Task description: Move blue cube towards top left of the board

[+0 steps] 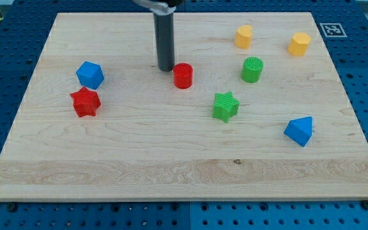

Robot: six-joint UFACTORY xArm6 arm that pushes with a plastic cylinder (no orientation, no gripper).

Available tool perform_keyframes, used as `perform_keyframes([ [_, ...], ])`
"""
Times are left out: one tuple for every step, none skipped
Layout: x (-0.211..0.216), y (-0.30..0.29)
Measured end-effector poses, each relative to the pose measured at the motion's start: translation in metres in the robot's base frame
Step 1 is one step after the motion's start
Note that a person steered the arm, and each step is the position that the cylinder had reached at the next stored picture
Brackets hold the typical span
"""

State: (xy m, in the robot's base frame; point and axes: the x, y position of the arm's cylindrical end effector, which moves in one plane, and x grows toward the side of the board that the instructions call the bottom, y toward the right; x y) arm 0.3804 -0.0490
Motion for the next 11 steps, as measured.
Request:
perform_keyframes([
  [0.036, -0.031],
  [0.068, -0.059],
  [0.070, -0.097],
  [0.066, -0.132],
  [0.045, -0.143],
  [0.037, -0.130],
  [0.031, -0.115],
  [0.005, -0.123],
  [-0.008, -0.142],
  [-0.040, -0.148],
  [-0.051, -0.147],
])
